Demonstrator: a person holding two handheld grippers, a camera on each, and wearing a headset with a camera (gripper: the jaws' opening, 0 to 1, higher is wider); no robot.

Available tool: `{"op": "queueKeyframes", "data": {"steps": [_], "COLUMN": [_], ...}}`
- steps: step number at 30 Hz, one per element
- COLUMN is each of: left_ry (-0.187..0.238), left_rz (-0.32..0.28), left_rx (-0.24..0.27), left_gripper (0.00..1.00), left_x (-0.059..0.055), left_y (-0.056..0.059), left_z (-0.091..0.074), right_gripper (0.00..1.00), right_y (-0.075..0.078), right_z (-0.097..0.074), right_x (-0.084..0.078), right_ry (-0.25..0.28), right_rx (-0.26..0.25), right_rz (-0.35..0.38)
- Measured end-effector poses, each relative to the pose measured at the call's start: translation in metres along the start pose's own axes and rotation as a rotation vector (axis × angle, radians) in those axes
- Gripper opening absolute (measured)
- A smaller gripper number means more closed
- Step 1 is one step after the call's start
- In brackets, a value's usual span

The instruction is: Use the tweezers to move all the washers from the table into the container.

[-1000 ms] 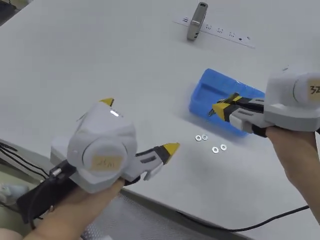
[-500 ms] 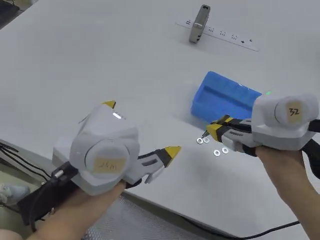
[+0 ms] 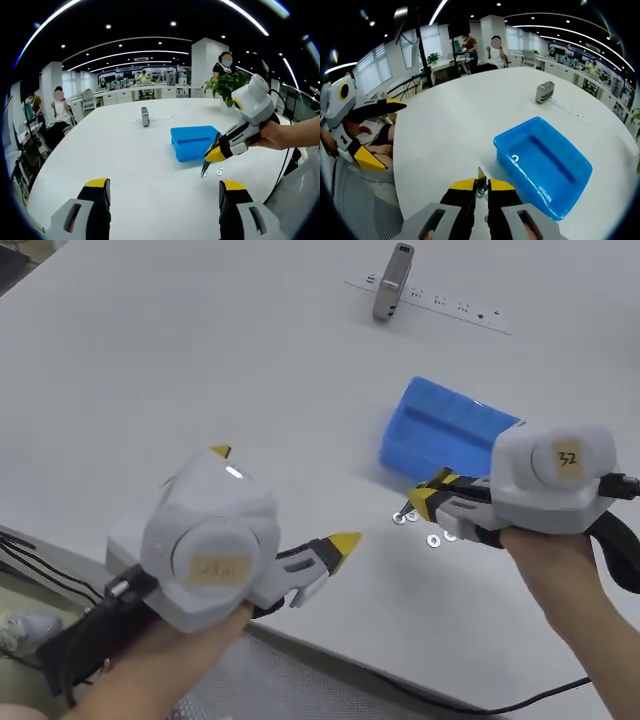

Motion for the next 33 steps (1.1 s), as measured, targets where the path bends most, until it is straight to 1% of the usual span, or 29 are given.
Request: {"op": "queueKeyframes", "data": {"steps": [4,6,9,12,18,20,23,25,31,33], "left_ry": [-0.002,-0.002,0.001,-0.001,-0.003,-0.001,-0.006,-0.003,-0.007,-0.008], "left_rz": [0.003,0.004,0.004,0.005,0.008,0.007,0.007,0.007,0.013,0.013], "left_rx": [-0.002,-0.002,0.0,0.0,-0.005,-0.007,-0.009,-0.007,-0.013,-0.012], "left_gripper": [0.91,0.92,0.92,0.92,0.91,0.91,0.92,0.92,0.91,0.91], "left_x": [0.0,0.0,0.0,0.0,0.0,0.0,0.0,0.0,0.0,-0.001], "left_y": [0.0,0.0,0.0,0.0,0.001,0.001,0.001,0.001,0.002,0.002], "left_z": [0.0,0.0,0.0,0.0,0.0,0.0,0.0,0.0,0.0,0.0], "right_gripper": [0.04,0.04,0.03,0.03,0.03,0.03,0.03,0.03,0.03,0.03], "right_y": [-0.001,-0.003,-0.001,0.0,0.0,0.0,0.001,0.001,0.0,-0.001], "right_z": [0.0,0.0,0.0,0.0,-0.001,-0.003,-0.008,-0.01,-0.015,-0.017], "right_x": [-0.001,-0.002,-0.001,0.0,-0.001,0.001,0.006,0.009,0.014,0.016], "right_ry": [0.008,0.011,0.011,0.01,0.005,0.008,0.025,0.03,0.037,0.036], "right_rx": [0.0,-0.004,-0.016,-0.014,-0.016,-0.023,-0.021,-0.019,-0.021,-0.013], "right_rz": [0.01,-0.003,-0.005,0.03,0.018,0.007,0.011,0.01,-0.005,-0.003]}}
Point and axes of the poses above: the centre of the closed fingertips' face, and the gripper's own axes: z roughly forward along the fingers, y roughly to its right, x roughly out of its top, the point moved 6 cm from there along -z, roughly backward along the fingers, and after that the axes turned 13 degrees about z, right-handed, at the moved point
